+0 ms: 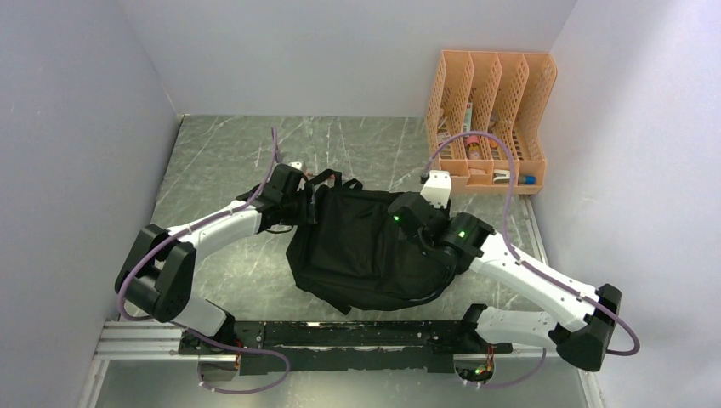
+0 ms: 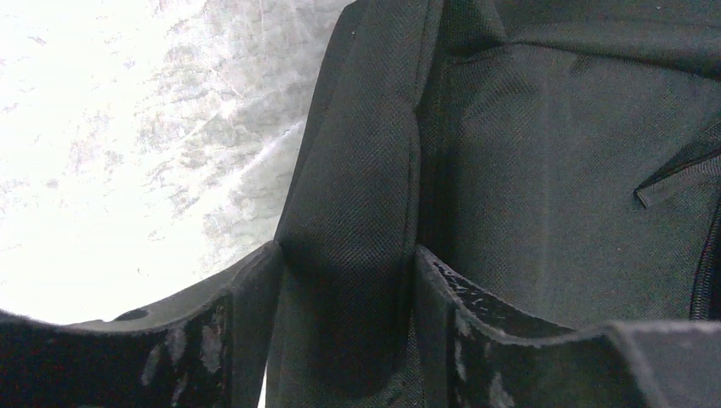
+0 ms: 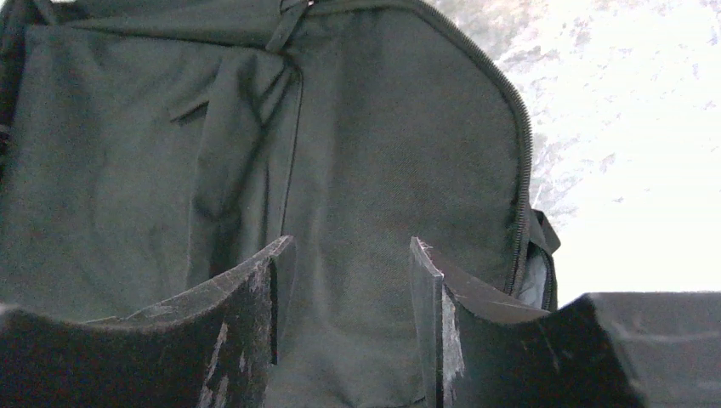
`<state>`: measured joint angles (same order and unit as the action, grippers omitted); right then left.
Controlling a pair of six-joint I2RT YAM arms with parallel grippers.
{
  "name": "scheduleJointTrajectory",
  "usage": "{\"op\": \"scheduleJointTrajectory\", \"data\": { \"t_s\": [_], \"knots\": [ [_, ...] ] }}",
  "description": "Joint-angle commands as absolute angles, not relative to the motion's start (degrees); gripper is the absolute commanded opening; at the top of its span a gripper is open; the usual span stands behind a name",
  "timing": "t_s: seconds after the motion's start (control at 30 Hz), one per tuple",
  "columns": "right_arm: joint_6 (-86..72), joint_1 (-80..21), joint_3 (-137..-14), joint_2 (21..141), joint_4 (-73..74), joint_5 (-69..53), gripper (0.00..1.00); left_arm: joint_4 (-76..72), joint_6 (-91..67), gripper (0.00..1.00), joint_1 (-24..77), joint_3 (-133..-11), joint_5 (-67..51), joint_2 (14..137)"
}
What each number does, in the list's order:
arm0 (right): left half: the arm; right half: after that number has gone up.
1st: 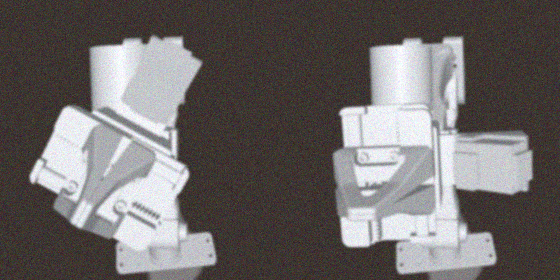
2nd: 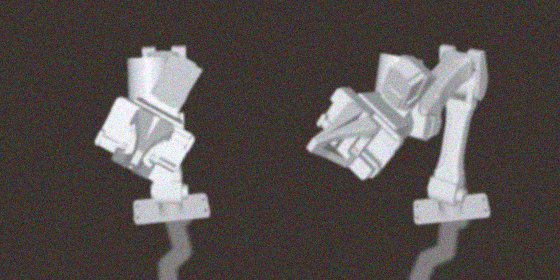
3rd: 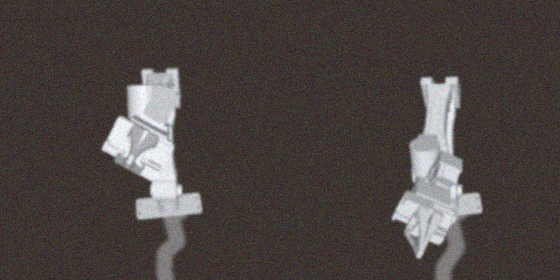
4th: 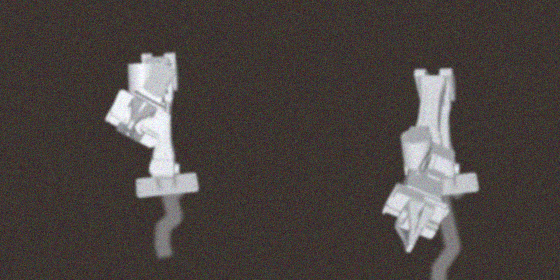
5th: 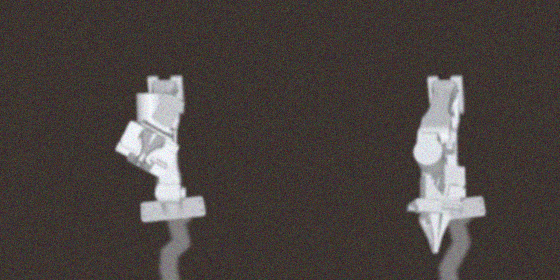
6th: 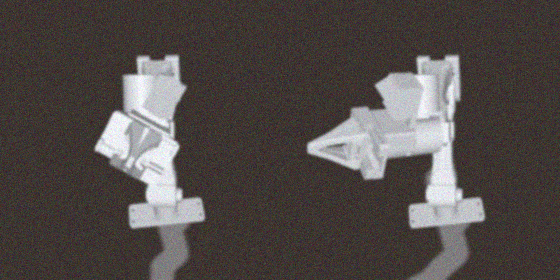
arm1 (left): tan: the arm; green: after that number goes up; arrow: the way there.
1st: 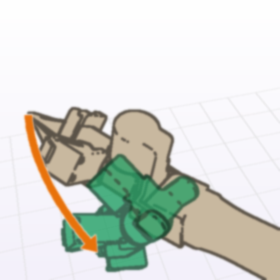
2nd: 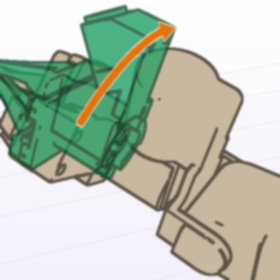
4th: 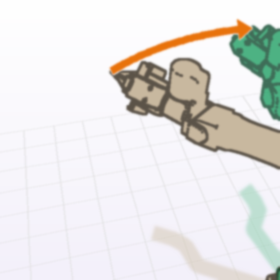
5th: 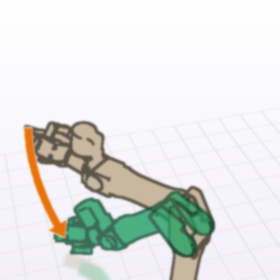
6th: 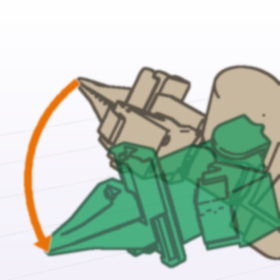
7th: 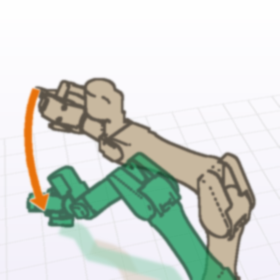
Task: Pack the student bag
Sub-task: Adjust the student bag at the center of the board.
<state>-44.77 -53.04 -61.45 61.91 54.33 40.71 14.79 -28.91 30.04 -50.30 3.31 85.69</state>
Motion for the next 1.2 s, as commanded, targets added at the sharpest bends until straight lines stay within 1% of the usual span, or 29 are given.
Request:
{"op": "scheduleJointTrajectory", "data": {
  "t_s": [0.0, 0.03, 0.1, 0.23, 0.27, 0.37, 0.43, 0.57, 0.77, 0.97, 1.0, 1.03, 1.07, 1.1, 1.17],
  "knots": [
    [-43.4, -52.2, -59.6, 61.9, 48.9, 39.0, 0.55, 15.8, -27.9, 0.54, 29.7, -51.1, 2.9, 87.0],
    [-43.0, -51.8, -59.4, 62.0, 48.5, 38.7, 0.55, 15.8, -27.8, 0.5, 29.7, -51.1, 2.5, 87.1],
    [-42.5, -51.2, -59.1, 62.0, 47.8, 38.2, 0.55, 16.3, -27.5, 0.36, 29.7, -51.5, 2.1, 87.5],
    [-41.5, -50.1, -58.5, 62.1, 46.9, 37.8, 0.55, 19.4, -26.2, 0.05, 29.7, -53.9, 3.3, 87.8],
    [-41.3, -49.8, -58.4, 62.2, 46.8, 37.7, 0.55, 20.0, -25.4, 0.05, 29.7, -54.7, 3.5, 87.6],
    [-41.3, -48.7, -58.2, 62.9, 47.1, 37.3, 0.56, 22.2, -22.0, 0.05, 29.6, -57.6, 5.5, 86.9],
    [-41.6, -48.3, -58.1, 63.5, 47.4, 37.3, 0.58, 23.9, -19.8, 0.05, 29.3, -59.9, 7.6, 86.6],
    [-41.2, -47.9, -57.2, 63.7, 46.7, 37.3, 0.59, 26.8, -15.6, 0.05, 27.7, -63.5, 10.2, 87.6],
    [-38.0, -45.3, -56.2, 64.4, 45.0, 33.5, 0.58, 27.8, -11.6, 0.05, 23.5, -68.4, 9.5, 91.6],
    [-35.9, -42.6, -55.9, 65.3, 45.8, 30.5, 0.59, 30.0, -9.5, 0.05, 21.2, -74.5, 13.3, 95.9],
    [-35.4, -42.1, -55.8, 65.1, 45.7, 29.7, 0.59, 30.3, -9.5, 0.08, 21.0, -75.2, 13.6, 96.3],
    [-34.8, -41.5, -55.6, 64.9, 45.6, 27.8, 0.59, 30.6, -9.7, 0.14, 20.8, -75.7, 13.8, 96.5],
    [-34.0, -40.7, -55.5, 64.7, 45.7, 25.9, 0.59, 30.8, -10.1, 0.24, 20.8, -76.0, 14.0, 96.5],
    [-33.5, -40.0, -55.7, 64.8, 46.2, 24.1, 0.59, 30.8, -10.5, 0.33, 20.8, -76.2, 13.7, 96.3],
    [-33.0, -38.9, -56.3, 64.7, 47.9, 21.0, 0.6, 29.9, -11.3, 0.42, 20.8, -75.6, 12.8, 95.0]
  ]
}}
